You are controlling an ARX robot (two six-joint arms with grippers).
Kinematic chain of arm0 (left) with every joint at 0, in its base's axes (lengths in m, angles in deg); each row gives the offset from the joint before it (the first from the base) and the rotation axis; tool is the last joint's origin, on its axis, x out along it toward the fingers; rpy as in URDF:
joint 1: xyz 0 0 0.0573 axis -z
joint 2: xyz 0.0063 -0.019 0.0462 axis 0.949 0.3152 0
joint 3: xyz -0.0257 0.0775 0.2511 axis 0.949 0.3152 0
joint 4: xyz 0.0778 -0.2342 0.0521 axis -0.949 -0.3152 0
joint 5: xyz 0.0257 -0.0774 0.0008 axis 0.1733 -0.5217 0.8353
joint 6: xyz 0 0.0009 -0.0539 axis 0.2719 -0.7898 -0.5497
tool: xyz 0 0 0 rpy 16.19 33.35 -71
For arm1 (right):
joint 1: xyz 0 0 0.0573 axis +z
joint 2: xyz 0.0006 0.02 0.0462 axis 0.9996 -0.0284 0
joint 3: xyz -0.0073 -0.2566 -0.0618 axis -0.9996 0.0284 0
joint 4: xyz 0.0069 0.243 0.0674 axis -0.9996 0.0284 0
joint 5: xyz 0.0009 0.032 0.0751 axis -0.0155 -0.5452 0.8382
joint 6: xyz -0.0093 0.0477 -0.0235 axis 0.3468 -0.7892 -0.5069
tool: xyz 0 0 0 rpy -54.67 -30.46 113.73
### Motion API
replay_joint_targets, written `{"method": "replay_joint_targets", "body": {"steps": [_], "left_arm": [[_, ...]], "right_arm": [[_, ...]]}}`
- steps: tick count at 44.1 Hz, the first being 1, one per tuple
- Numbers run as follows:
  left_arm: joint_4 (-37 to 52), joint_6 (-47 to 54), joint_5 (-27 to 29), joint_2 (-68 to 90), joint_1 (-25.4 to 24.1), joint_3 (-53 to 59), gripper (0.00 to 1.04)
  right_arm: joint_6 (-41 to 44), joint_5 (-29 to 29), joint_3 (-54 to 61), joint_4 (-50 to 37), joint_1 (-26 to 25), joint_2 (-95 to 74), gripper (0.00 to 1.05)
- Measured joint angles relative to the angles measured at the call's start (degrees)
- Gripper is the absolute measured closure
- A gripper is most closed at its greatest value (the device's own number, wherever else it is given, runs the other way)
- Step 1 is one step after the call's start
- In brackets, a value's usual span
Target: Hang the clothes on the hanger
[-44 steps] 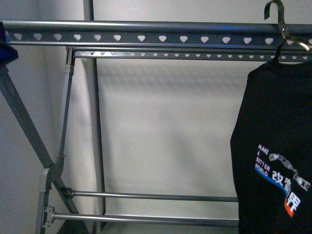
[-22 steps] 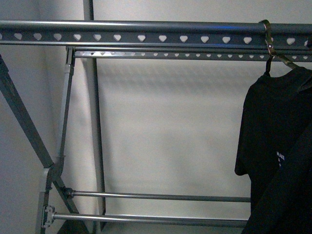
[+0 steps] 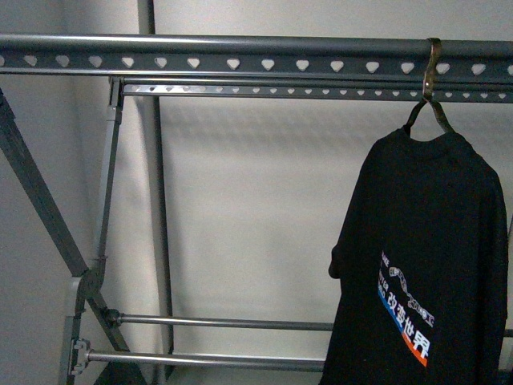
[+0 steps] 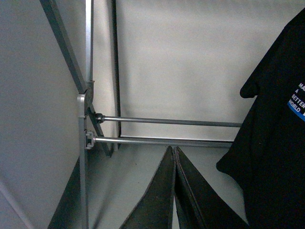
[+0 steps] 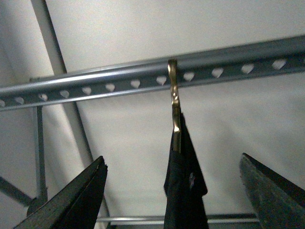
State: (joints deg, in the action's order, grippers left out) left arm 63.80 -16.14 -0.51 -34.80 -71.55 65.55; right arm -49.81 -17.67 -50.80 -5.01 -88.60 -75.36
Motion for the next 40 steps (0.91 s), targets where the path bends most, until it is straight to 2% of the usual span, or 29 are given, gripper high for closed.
{"method": "replay_joint_targets", "body": {"steps": [3, 5, 7, 11, 18, 40], "left_arm": [[-1.62, 0.02, 0.00, -2.47, 0.00, 0.79, 1.01], [-2.71, 0.02, 0.04, -4.20, 0.00, 1.33, 1.01], [-4.04, 0.02, 0.04, -5.79, 0.00, 1.77, 1.01], [-4.15, 0.02, 0.00, -8.13, 0.00, 3.17, 1.01], [-6.99, 0.17, 0.02, -11.74, 0.00, 3.56, 1.01], [-17.68, 0.17, 0.04, -22.82, 0.00, 3.56, 1.01]], "right_arm": [[4.68, -3.63, 7.02, 16.61, 0.02, 15.91, 0.34], [6.25, -3.78, 13.84, 28.63, 0.02, 28.24, 0.45], [7.28, -3.74, 20.81, 36.87, 0.02, 40.06, 0.55], [8.04, -3.82, 32.28, 36.79, 0.07, 55.52, 0.75], [8.39, -3.93, 38.62, 36.57, 0.07, 61.13, 1.03], [8.57, -3.85, 38.62, 36.50, 0.07, 61.57, 1.02]]}}
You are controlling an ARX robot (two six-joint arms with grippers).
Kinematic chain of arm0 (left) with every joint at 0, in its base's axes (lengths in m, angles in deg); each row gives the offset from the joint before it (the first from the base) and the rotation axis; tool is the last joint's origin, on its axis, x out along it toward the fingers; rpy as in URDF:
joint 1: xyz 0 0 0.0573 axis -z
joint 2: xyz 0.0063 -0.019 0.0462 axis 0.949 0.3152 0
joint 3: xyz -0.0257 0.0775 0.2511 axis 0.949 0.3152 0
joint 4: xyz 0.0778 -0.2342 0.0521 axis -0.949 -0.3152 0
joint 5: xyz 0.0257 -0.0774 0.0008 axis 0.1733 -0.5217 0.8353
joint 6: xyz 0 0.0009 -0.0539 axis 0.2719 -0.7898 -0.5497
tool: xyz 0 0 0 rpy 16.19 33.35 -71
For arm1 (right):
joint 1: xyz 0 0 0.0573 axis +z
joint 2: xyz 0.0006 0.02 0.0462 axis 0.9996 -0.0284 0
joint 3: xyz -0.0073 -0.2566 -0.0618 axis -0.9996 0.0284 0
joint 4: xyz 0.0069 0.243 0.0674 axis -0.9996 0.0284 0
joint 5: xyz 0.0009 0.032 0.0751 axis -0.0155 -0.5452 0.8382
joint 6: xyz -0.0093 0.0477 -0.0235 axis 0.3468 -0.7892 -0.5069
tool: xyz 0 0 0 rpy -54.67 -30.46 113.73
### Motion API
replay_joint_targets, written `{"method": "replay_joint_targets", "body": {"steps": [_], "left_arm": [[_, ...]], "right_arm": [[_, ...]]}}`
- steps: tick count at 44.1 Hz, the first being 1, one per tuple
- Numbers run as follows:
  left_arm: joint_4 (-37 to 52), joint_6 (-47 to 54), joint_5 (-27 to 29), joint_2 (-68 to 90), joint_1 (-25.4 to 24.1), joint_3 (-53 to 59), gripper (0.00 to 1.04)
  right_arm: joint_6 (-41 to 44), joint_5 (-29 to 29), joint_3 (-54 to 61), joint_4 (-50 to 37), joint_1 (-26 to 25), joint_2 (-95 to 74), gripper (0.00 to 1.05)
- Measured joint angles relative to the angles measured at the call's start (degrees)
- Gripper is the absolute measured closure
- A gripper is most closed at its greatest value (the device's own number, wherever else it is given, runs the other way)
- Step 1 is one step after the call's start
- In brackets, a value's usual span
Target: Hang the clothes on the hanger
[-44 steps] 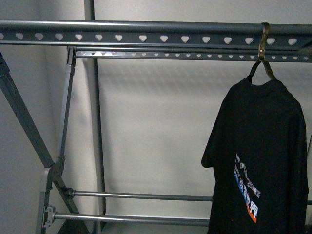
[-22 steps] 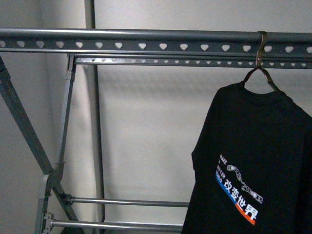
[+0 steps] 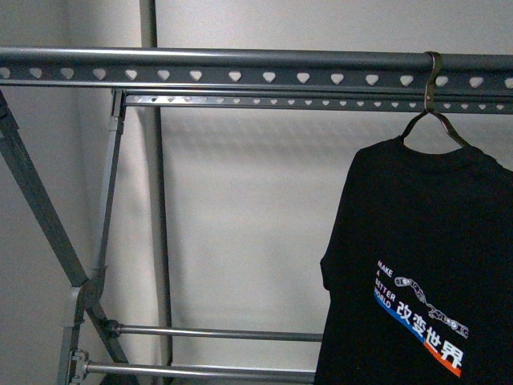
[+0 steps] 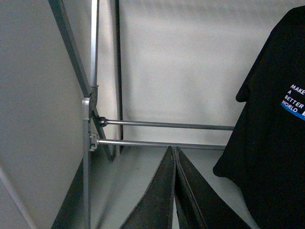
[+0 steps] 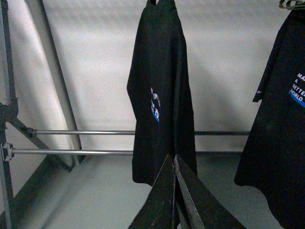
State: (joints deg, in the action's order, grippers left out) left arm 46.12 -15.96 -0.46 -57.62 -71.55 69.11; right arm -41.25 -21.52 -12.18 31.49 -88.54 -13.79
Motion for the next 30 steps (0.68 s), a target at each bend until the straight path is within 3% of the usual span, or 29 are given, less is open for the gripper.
{"method": "replay_joint_targets", "body": {"steps": [12, 17, 25, 30], "left_arm": [[-5.03, 0.00, 0.00, -5.03, 0.00, 0.00, 1.01], [-13.73, 0.00, -0.02, -12.33, 0.00, 0.00, 1.01], [-14.47, 0.02, -0.02, -14.05, 0.00, 0.00, 1.01], [-14.47, -0.02, -0.02, -14.10, 0.00, 0.00, 1.00]], "right_arm": [[0.00, 0.00, 0.00, 0.00, 0.00, 0.00, 1.02], [0.00, -0.07, 0.00, 0.00, 0.00, 0.00, 1.02], [0.00, -0.04, 0.00, 0.00, 0.00, 0.00, 1.02], [0.07, -0.07, 0.00, 0.00, 0.00, 0.00, 0.86]]}}
